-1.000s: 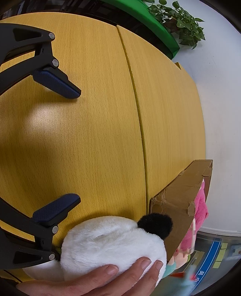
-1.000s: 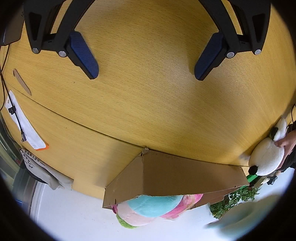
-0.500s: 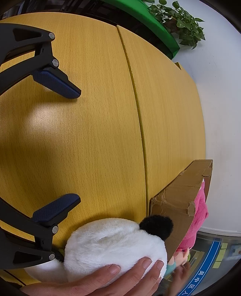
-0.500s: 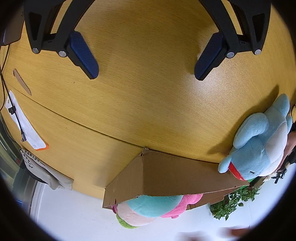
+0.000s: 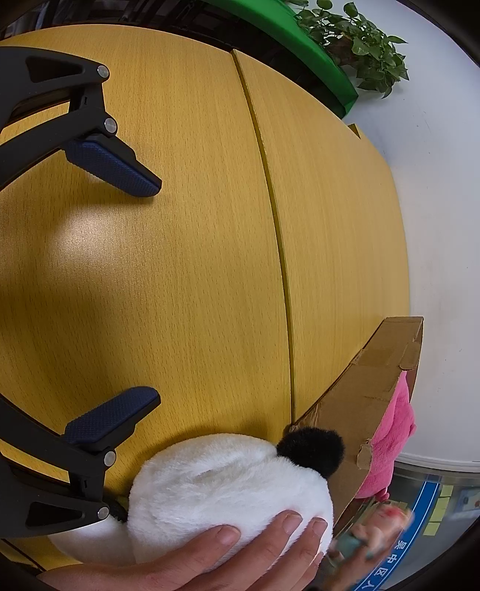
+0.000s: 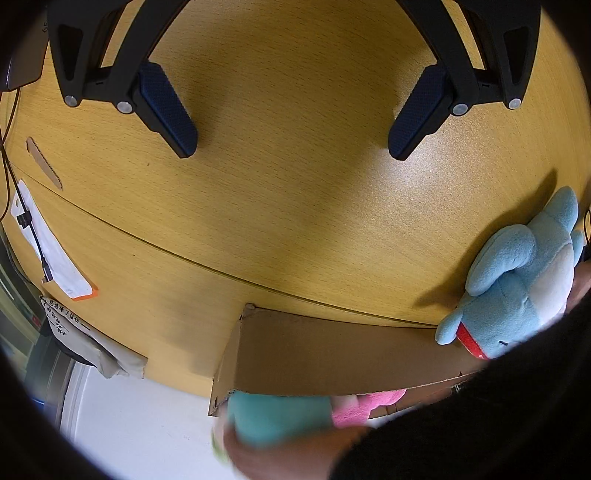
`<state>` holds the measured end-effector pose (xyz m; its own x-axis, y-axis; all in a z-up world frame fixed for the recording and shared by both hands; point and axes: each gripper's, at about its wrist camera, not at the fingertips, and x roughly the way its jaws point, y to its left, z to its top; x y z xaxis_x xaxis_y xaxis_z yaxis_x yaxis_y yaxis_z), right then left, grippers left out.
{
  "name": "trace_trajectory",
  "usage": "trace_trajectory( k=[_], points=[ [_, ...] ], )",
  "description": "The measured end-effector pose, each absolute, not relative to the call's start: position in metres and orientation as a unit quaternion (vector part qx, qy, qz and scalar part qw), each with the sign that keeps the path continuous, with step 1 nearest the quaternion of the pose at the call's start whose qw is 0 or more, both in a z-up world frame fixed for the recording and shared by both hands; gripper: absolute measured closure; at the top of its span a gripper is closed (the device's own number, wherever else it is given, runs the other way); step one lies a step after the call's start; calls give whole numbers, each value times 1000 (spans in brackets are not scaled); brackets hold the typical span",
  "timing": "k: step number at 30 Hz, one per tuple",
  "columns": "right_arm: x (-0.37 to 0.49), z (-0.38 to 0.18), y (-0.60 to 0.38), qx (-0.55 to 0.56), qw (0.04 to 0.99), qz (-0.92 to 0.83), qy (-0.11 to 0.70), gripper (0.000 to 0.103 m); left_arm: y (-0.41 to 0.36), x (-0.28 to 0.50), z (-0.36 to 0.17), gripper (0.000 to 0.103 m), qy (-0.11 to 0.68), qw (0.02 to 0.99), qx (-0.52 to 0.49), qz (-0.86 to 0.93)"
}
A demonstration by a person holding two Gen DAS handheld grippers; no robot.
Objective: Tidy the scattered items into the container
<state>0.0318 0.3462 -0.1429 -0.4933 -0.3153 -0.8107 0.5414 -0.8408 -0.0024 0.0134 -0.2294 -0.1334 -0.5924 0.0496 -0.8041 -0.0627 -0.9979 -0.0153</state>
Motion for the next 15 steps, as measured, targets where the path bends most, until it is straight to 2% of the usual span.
trace_trajectory(
  k=[15],
  points=[
    [31,-142,351,435,252,-854,130,0,-233,7,-135,0,7,30,-452,892]
  ],
)
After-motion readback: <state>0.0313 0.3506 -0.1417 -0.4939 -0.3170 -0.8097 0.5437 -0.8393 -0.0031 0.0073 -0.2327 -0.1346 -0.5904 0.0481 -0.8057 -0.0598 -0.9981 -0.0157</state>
